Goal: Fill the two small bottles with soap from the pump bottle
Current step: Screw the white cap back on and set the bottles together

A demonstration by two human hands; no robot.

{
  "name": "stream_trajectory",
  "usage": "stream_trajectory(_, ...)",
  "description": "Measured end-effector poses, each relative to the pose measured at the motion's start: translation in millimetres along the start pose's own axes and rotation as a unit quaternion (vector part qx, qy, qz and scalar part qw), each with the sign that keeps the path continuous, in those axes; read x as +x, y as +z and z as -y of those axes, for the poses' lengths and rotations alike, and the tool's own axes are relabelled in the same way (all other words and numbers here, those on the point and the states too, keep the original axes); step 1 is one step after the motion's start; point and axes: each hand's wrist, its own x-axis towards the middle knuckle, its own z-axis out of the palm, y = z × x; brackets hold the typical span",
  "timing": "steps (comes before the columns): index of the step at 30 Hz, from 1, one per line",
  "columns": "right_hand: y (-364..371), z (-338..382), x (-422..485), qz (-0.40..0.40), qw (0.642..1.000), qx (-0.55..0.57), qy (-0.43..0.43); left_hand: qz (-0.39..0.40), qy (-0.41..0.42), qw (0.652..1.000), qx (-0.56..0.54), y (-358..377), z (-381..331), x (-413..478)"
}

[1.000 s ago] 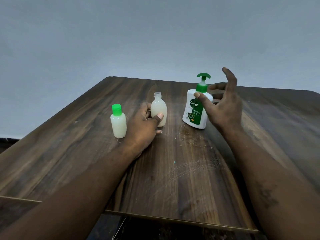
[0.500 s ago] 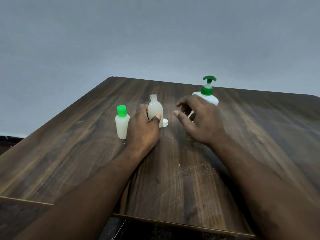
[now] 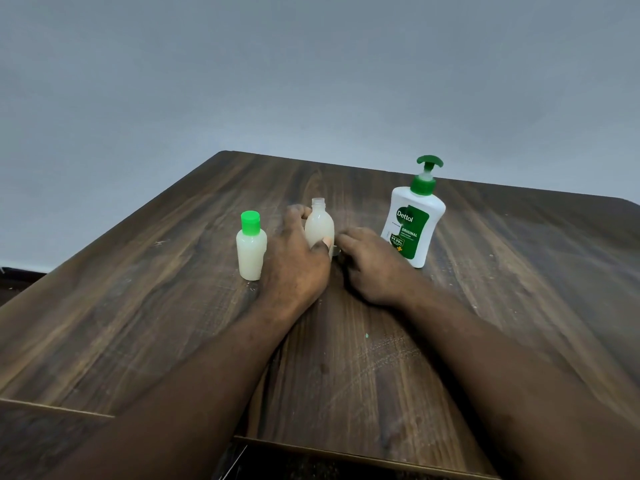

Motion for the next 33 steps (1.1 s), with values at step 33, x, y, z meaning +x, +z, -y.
stream_trajectory(33,-33.6,-4.2,-20.4,-0.229,0.895,0.383,-0.004,0.124,0.066,0.99,-0.003,-0.4,1.2,-2.1)
